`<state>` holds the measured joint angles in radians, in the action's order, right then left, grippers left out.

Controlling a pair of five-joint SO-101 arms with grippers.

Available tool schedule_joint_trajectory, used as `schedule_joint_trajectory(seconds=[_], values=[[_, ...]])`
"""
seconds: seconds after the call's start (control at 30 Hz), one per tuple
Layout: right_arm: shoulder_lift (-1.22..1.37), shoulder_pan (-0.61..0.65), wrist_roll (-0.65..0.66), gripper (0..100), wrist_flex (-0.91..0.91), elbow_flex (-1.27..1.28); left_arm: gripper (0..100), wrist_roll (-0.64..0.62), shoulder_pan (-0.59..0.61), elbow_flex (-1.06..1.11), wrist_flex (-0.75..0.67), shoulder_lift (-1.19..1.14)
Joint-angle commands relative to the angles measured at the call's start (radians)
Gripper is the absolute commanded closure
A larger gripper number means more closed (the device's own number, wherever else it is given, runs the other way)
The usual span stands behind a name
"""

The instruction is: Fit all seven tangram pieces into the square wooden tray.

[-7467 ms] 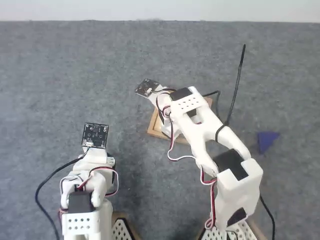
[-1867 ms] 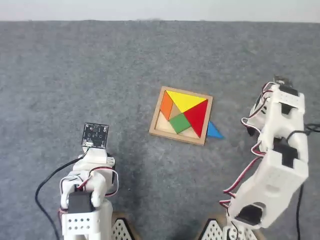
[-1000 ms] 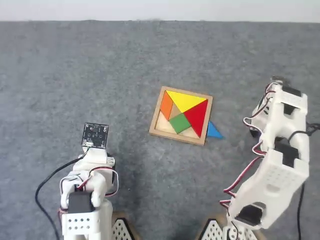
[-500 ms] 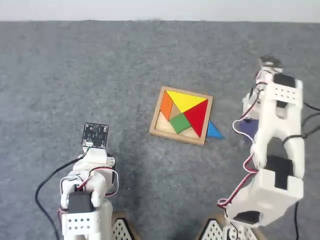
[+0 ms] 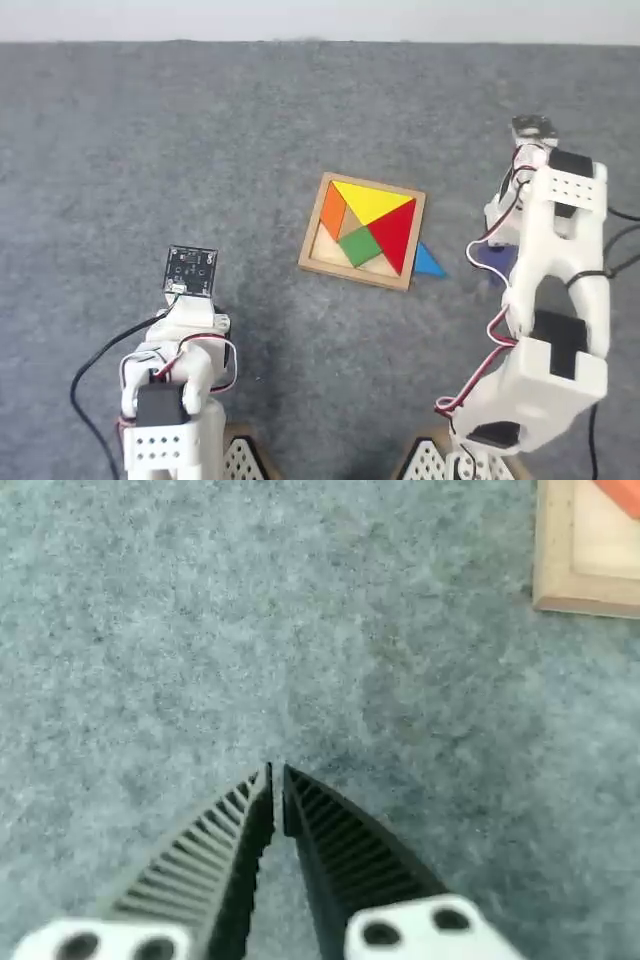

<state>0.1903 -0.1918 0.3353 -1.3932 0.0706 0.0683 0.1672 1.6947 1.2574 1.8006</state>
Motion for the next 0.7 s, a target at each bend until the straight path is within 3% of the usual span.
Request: schedule_joint_trajectory(seconds=[0.0, 0.07, 0.2, 0.3, 0.67], values=[[-0.008, -0.004, 0.147, 81.4, -0.059, -0.012, 98, 0.002, -0.005, -0.010, 0.003, 0.017], [-0.005, 0.051, 0.006, 81.4, -0.058, -0.025, 98, 0.002, -0.005, -0.010, 0.003, 0.017], [-0.008, 0.137, -0.411, 81.2, -0.015, -0.034, 98, 0.002, -0.005, -0.010, 0.003, 0.017], [0.004, 0.139, -0.585, 81.1, 0.044, -0.028, 98, 0.002, -0.005, -0.010, 0.003, 0.017], [0.081, 0.117, -0.614, 80.9, 0.176, -0.028, 98, 0.002, -0.005, -0.010, 0.003, 0.017]])
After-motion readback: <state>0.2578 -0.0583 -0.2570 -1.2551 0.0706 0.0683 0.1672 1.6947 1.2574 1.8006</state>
